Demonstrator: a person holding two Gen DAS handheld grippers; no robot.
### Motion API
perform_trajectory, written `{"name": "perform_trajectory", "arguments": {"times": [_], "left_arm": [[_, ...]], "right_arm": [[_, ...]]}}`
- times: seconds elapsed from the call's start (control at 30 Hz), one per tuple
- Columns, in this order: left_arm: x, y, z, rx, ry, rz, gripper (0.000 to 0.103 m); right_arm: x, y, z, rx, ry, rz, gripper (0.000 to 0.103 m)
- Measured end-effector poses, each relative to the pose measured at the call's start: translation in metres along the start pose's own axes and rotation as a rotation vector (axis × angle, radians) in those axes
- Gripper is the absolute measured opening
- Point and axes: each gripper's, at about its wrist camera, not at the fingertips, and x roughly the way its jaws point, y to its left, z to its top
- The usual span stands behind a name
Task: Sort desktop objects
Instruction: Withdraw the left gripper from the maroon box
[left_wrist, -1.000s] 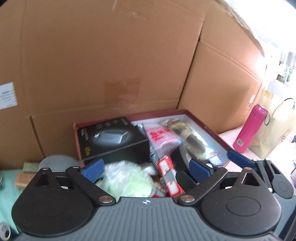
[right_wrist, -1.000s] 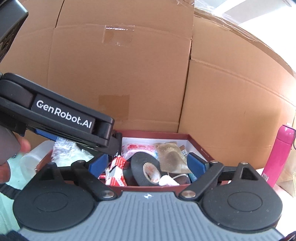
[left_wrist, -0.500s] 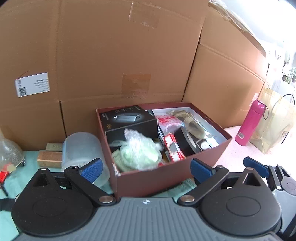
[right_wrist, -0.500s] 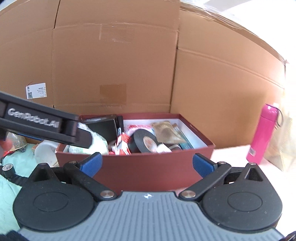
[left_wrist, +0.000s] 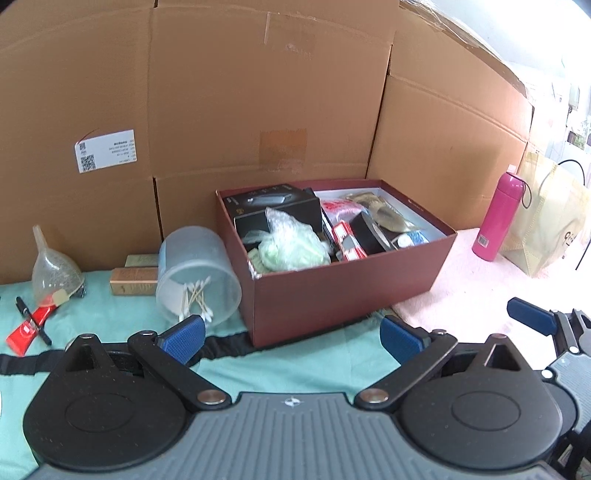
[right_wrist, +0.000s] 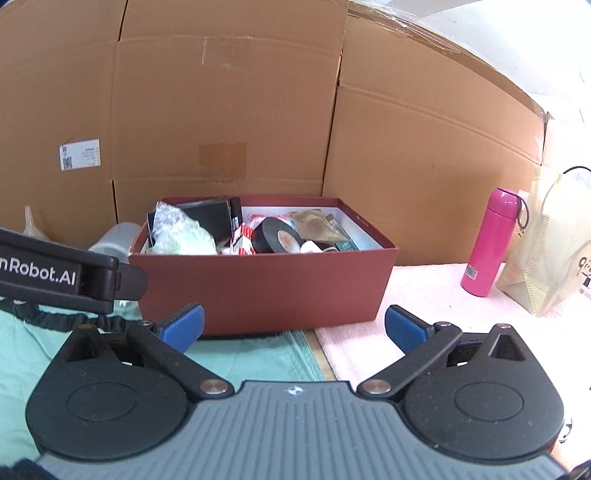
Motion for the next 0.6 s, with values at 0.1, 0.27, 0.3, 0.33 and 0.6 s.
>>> {"name": "perform_trajectory", "arguments": {"times": [0.1, 0.27, 0.3, 0.33, 0.6], "left_arm": [[-0.004, 0.001, -0.003, -0.003, 0.007, -0.005, 0.103], [-0.009, 0.001, -0.006, 0.0, 0.012, -0.002, 0.103], [-0.01, 0.001, -0.007, -0.001, 0.013, -0.002, 0.103], [-0.011, 0.001, -0.007, -0.001, 0.014, -0.005, 0.103], [-0.016, 0.0, -0.011, 0.0, 0.013, -0.033, 0.103]], "right_arm": [[-0.004, 0.003, -0.002, -0.012, 0.009, -0.018, 0.101], [-0.01, 0.006, -0.004, -0.013, 0.016, -0.024, 0.101], [-0.01, 0.006, -0.004, -0.014, 0.017, -0.024, 0.101], [-0.011, 0.007, -0.004, -0.017, 0.017, -0.023, 0.101], [-0.017, 0.011, -0.005, -0.028, 0.019, -0.017, 0.101]]}}
